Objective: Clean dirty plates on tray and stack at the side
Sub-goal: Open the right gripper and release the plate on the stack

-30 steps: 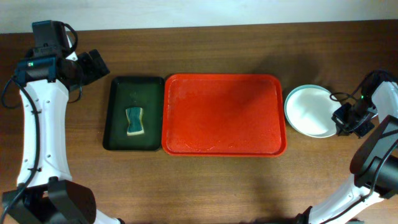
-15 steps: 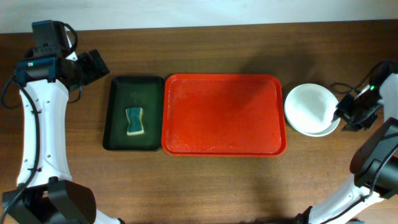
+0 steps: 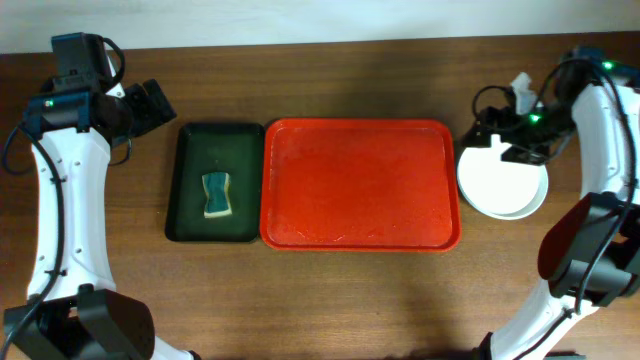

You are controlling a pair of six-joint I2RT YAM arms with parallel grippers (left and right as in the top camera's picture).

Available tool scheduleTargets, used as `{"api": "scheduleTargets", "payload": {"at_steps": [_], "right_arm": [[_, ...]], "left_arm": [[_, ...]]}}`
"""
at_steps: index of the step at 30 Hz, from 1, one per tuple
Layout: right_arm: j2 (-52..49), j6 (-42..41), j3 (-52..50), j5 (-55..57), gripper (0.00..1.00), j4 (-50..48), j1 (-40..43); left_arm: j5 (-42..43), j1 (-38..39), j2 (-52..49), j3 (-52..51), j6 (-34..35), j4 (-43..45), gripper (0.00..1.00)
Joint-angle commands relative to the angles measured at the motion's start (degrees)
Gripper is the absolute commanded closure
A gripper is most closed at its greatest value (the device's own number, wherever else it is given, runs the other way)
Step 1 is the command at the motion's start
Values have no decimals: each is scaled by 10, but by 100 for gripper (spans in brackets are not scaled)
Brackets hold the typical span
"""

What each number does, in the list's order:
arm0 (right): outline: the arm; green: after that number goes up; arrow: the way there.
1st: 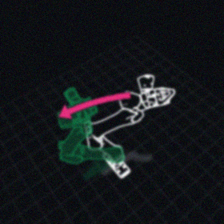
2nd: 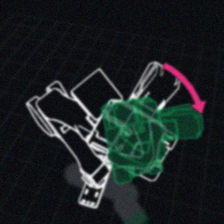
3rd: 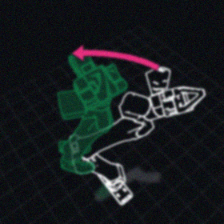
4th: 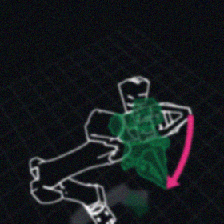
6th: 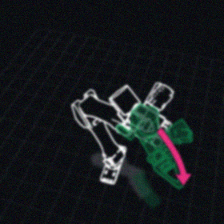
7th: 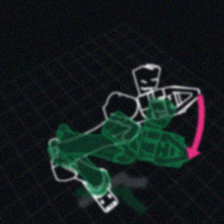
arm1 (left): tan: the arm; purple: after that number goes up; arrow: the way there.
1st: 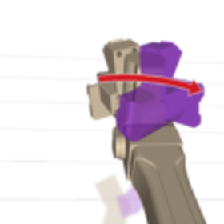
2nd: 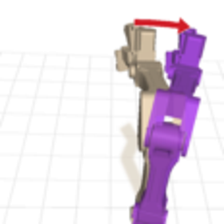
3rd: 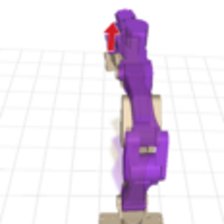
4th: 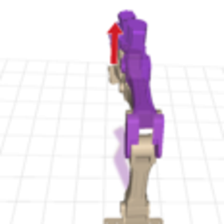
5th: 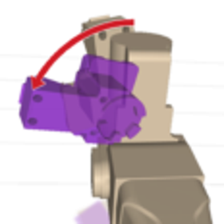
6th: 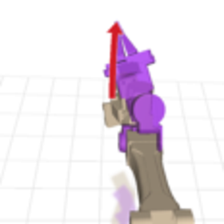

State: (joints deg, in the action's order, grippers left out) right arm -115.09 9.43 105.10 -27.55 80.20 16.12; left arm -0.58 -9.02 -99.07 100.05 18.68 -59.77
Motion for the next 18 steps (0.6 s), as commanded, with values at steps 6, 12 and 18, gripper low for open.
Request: {"api": "scheduleTargets", "payload": {"at_steps": [6, 12, 18], "right_arm": [[2, 13, 7, -11, 1, -1, -33], [0, 13, 7, 5, 1, -1, -32], [-3, 13, 7, 13, 1, -1, -33]], "left_arm": [[4, 1, -3, -1, 6, 1, 1], [4, 1, -3, -1, 6, 1, 1], [4, 1, -3, -1, 6, 1, 1]]}}
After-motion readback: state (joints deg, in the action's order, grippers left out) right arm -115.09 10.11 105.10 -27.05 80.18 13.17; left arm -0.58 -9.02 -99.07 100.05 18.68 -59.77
